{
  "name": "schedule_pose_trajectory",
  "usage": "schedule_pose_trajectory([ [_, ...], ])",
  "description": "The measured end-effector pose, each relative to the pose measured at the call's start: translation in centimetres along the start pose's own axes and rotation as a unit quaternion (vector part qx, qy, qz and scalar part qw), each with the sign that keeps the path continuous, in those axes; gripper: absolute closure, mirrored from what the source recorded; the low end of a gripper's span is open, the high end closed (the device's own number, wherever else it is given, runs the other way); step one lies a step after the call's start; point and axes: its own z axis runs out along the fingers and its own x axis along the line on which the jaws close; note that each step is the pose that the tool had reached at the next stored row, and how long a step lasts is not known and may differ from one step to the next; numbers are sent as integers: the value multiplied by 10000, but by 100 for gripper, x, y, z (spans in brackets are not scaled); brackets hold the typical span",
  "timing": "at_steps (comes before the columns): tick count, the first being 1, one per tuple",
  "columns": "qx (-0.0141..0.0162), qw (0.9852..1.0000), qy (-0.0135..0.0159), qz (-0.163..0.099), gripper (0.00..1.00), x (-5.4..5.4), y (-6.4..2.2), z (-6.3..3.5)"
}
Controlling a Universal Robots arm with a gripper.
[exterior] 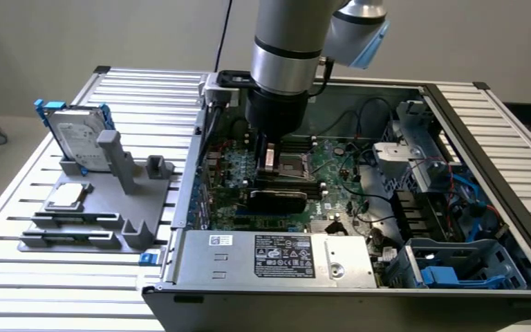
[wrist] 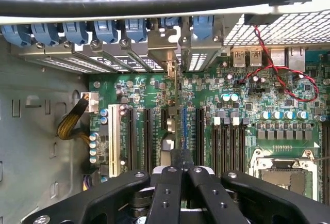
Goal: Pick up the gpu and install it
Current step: 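Press down on the gpu until it lock into place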
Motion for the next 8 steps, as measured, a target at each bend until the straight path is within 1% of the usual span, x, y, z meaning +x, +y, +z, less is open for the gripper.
schedule_pose_trajectory([
  [8, 0, 10000, 0, 0, 89, -12, -2, 27],
])
